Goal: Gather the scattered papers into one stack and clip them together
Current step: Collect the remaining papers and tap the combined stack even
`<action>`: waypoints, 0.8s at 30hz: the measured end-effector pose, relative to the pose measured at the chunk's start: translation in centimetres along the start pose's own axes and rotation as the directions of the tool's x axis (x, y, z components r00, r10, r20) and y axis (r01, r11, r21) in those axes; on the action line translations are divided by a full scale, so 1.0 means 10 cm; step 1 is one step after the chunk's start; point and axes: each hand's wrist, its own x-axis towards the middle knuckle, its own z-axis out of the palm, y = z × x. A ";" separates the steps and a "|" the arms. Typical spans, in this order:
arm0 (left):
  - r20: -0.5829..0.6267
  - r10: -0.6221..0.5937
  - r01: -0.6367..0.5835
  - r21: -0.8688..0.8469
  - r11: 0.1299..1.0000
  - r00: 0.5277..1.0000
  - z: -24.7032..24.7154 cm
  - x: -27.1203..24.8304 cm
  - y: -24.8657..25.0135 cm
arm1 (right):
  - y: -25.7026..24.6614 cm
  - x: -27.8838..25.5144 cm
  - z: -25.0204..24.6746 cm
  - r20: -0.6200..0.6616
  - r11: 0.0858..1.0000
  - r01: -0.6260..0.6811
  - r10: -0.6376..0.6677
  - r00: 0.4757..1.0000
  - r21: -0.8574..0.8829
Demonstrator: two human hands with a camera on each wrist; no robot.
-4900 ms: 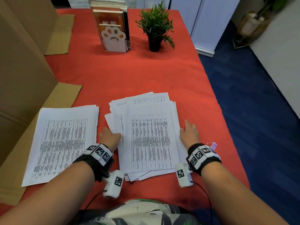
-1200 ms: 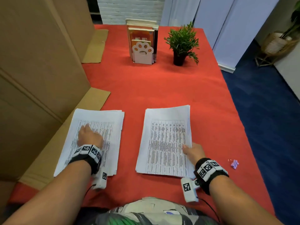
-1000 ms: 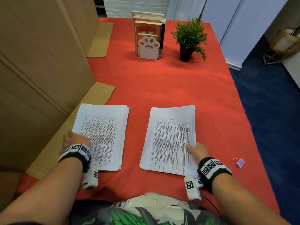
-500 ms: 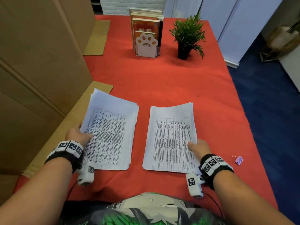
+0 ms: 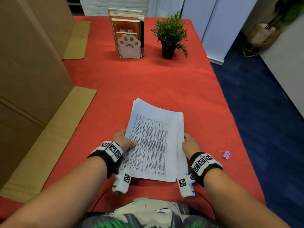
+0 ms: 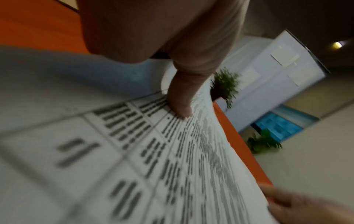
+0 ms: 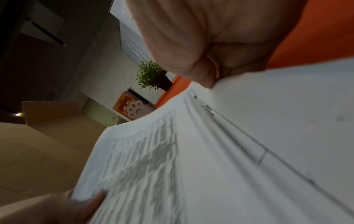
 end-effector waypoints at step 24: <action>-0.202 0.604 -0.625 -0.053 0.779 0.771 0.11 -0.21 0.43 | -0.66 -0.20 -0.28 -0.216 0.768 0.310 -0.226 0.950 0.561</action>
